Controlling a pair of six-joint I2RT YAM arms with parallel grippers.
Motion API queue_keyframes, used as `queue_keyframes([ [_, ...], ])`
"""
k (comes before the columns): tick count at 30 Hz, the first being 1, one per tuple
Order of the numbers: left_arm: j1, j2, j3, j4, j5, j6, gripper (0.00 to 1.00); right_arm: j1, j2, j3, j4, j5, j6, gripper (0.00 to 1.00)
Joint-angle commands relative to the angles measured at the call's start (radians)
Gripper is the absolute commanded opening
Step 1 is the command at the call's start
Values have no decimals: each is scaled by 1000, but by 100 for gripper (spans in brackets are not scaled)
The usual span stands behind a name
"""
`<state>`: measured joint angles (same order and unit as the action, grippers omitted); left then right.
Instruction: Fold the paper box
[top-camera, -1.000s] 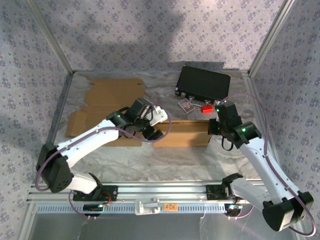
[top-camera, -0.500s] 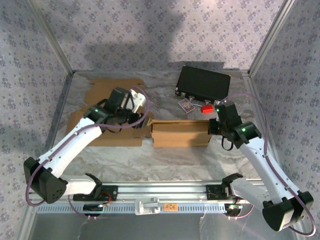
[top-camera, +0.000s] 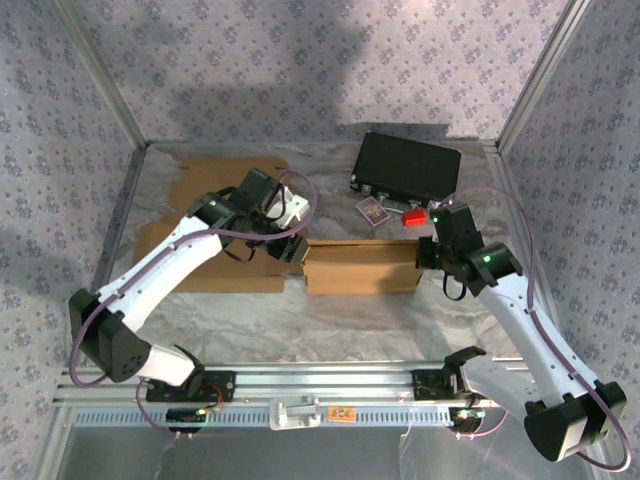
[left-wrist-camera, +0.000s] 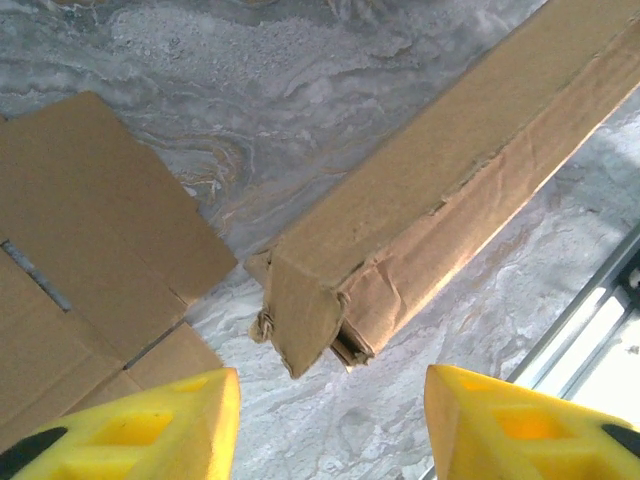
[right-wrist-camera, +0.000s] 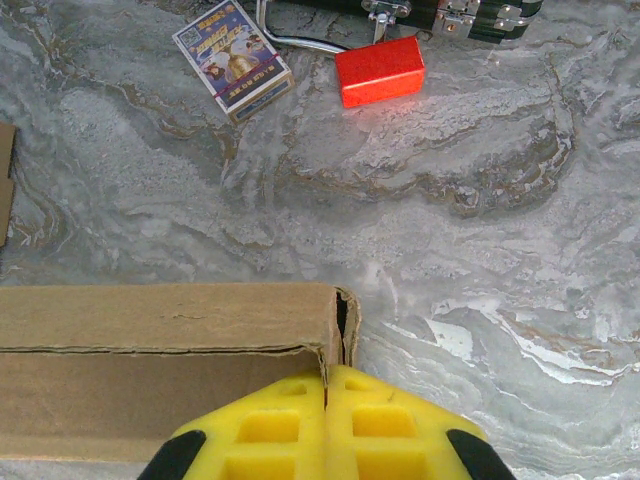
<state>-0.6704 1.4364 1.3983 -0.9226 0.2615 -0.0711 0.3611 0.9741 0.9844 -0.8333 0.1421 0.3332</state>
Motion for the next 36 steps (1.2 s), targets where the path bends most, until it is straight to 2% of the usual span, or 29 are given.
queue_keyframes([
  [1,-17,14,42,-35,-26,46,51,-4,5,13,-22,-14,10,0],
  [7,-34,39,48,-34,-73,68,37,-8,8,13,-16,-20,12,0],
  [14,-43,49,47,-32,-93,80,29,-10,9,13,-15,-24,12,0],
  [18,-44,57,51,-21,-99,77,22,-11,9,13,-16,-24,12,0],
  [23,-50,68,55,-9,-91,64,18,-10,9,12,-16,-25,13,0],
  [32,-62,78,67,-14,-94,19,1,-11,7,7,-10,-26,14,0],
  [36,-64,85,78,-33,-83,-21,0,-9,5,3,-9,-26,18,0],
])
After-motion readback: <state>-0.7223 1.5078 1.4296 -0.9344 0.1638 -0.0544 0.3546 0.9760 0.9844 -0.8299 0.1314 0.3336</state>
